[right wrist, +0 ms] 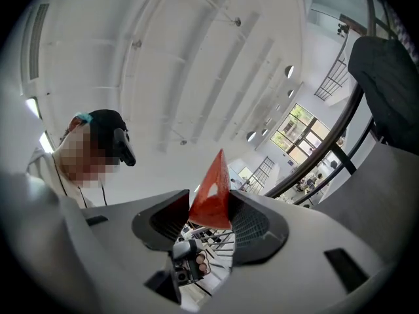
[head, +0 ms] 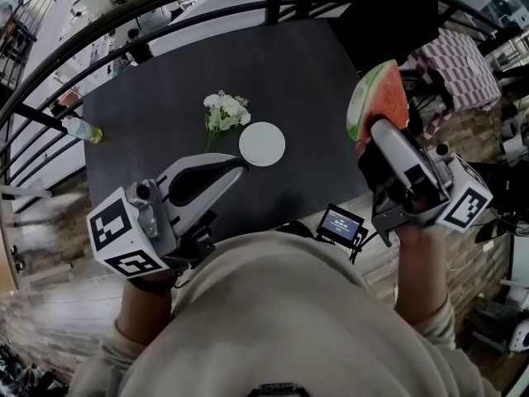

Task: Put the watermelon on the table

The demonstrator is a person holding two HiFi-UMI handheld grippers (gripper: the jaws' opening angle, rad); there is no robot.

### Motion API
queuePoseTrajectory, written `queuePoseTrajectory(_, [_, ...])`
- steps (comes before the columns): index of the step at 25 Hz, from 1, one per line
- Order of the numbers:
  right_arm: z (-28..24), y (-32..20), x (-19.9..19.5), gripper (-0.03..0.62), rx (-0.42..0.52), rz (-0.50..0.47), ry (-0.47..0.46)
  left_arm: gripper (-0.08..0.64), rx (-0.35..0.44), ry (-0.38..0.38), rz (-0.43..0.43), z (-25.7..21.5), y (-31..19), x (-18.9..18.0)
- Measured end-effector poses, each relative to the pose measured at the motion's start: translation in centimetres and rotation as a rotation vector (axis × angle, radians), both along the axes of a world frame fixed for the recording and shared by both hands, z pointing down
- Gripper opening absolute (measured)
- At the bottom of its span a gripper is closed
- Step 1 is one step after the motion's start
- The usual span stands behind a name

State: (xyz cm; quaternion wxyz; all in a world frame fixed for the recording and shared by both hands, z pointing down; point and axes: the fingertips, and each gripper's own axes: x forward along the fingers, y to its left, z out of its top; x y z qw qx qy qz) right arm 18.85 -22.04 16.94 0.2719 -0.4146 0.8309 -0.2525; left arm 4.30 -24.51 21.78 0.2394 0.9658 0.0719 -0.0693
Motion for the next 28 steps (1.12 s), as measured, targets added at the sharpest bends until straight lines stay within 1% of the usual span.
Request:
queuePoseTrajectory(2, [0.8,-1.2,-1.4,0.202,-0.022,-0.003,0.029,0.006,-0.012,-0.008,-0.006,0.7,-0.8,-1.3])
queuePoseTrajectory(6, [2.6,-2.6,-2.3,0.202,-0.073,-0.011,0.089,0.006,-0.029,-0.017,-0.016,1.6,-1.1,-2.3])
queuePoseTrajectory(8, [3.8,-4.0,-3.4,0.202,-0.116,-0.021,0.075,0.006,-0.044,-0.02,-0.028,1.9,-2.2,-3.7])
queuePoseTrajectory(10, [4.2,-5.8,-4.3,0.202,-0.138,-0.04,0.05,0.006,-0.064,-0.018,-0.045,2.2,-3.9,-4.7])
queuePoseTrajectory(14, [4.8,-8.8,-4.8,0.202,-0.142,-0.088,0.082,0.006,-0.09,-0.013,-0.082,3.0,-5.9,-4.8])
queuePoseTrajectory(16, [6.0,-10.1,-4.8,0.202,-0.174,-0.118,0.087,0.006,-0.104,-0.023,-0.112,3.4,-6.5,-4.7])
queuePoseTrajectory(19, [7.5,-12.3,-4.5,0.202,-0.238,-0.135,0.101,0.006,-0.131,-0.038,-0.142,3.8,-7.7,-4.9])
queuePoseTrajectory(24, [10.2,-15.1,-4.9,0.202,-0.288,-0.184,0.135,0.006,-0.162,-0.058,-0.206,5.3,-9.5,-5.5])
queuePoseTrajectory(28, [13.1,-16.4,-4.9,0.202,-0.346,-0.219,0.162,0.006,-0.19,-0.072,-0.252,6.3,-9.9,-5.6])
